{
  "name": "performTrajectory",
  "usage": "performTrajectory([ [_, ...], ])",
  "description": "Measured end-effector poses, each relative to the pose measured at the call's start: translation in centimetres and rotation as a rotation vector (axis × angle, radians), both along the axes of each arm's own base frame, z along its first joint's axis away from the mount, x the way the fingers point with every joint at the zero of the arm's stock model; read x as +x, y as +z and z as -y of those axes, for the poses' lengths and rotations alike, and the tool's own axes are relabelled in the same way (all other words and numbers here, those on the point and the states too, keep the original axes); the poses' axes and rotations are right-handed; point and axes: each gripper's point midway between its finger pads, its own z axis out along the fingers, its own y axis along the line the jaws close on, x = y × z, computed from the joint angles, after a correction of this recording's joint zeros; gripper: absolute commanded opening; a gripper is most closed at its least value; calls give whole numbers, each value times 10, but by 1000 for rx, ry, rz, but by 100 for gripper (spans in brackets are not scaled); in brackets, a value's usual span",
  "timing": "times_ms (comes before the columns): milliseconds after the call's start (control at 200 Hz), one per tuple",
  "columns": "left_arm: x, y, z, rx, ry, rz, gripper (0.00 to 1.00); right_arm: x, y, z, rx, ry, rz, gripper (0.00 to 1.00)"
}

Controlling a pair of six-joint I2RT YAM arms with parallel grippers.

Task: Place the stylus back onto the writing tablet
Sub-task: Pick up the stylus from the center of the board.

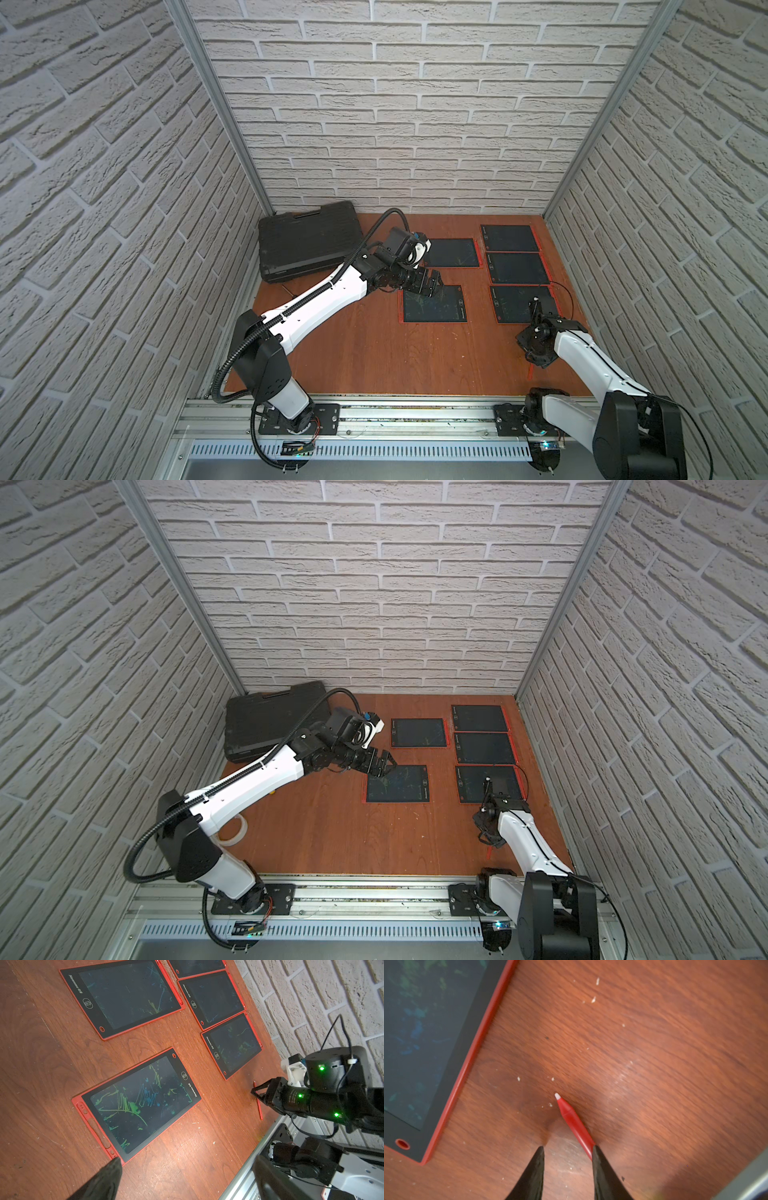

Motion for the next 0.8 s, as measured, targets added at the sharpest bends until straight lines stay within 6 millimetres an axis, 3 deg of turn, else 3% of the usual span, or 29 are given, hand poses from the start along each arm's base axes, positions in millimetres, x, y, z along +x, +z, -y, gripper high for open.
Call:
performTrajectory([
  [260, 4, -14, 2, 41, 11, -32, 98, -1, 0, 8, -7, -5, 2, 37],
  [650, 6, -16, 4, 48, 3, -33, 98, -6, 13, 12, -49, 5, 75, 38],
  [800, 5, -17, 5, 46, 0, -38, 98, -14, 6, 12, -45, 0, 15, 38],
])
